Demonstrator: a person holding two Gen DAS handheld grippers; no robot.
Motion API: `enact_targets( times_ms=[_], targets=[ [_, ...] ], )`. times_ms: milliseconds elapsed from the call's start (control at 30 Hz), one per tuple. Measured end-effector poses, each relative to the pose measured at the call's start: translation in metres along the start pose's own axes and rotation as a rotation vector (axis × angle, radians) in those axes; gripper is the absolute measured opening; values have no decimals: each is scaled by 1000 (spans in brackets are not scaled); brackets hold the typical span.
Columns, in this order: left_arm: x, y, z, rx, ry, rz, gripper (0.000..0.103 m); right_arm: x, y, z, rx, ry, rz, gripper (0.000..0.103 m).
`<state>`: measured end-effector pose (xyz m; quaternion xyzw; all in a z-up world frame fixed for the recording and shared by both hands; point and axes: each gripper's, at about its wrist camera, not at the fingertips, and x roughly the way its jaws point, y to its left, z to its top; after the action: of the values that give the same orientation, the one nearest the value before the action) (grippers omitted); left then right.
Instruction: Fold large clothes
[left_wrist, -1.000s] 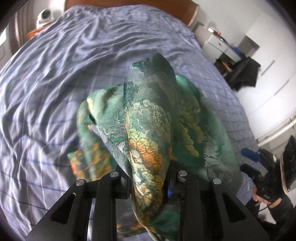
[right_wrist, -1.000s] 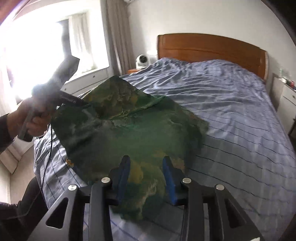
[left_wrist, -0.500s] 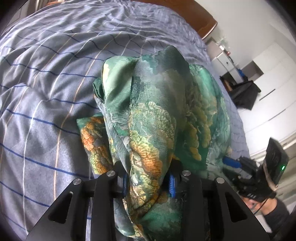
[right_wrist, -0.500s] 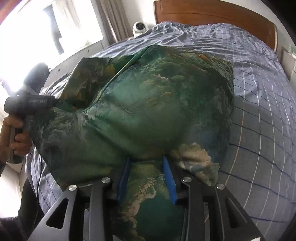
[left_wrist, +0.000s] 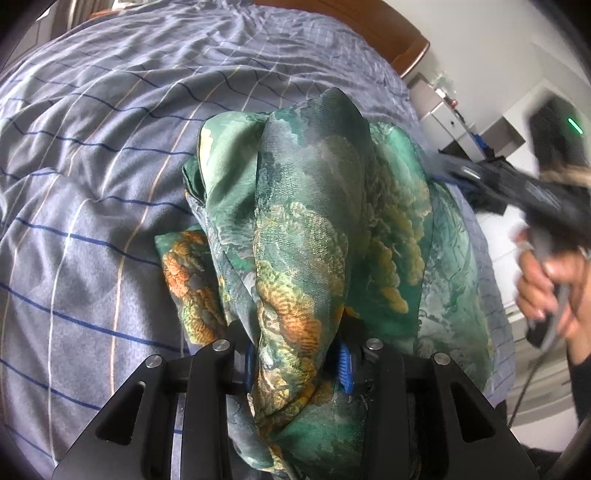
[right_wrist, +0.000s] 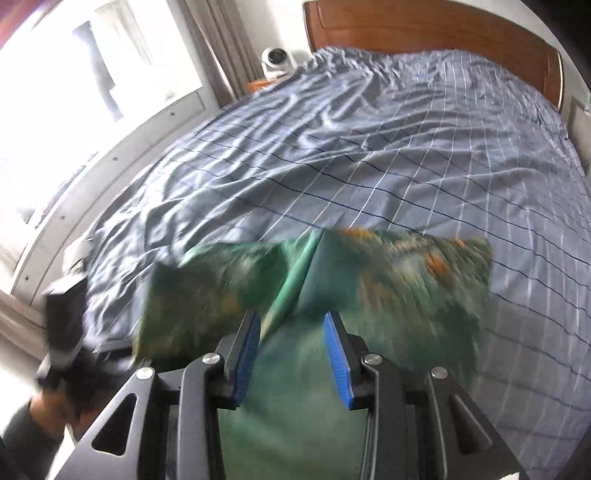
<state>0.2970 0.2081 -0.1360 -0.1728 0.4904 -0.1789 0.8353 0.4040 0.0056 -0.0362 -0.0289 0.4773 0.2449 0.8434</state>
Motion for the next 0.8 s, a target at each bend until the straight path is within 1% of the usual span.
enact_targets(
  times_ms=[67,133,267,367,500,600,667,767,800],
  targets=[
    [1,0,-3,3,-5,7,34,23,-1,11,15,23,-17,37],
    [2,2,-5,-5,-13,7,34,50,-2,18,11,43,-52,37],
    [9,6,-5,-27,-6,8,34,97,-9,11,27,149,-109,37],
    [8,4,-5,-12,0,14,34,98,-5,6,-4,138,-141,37],
    [6,0,-3,2,-3,29,35,76,-2,-1,-14,91,-139,37],
    [7,-1,-2,4,-1,28,35,35,4,-24,-51,33,-65,37],
    [7,0,-1,3,2,23,35,14,5,-42,-76,23,-24,37],
    [7,-1,-2,2,2,22,35,-24,4,-90,-139,1,-23,37],
    [7,-1,-2,3,1,21,35,-38,4,-112,-161,-4,-31,37]
  ],
)
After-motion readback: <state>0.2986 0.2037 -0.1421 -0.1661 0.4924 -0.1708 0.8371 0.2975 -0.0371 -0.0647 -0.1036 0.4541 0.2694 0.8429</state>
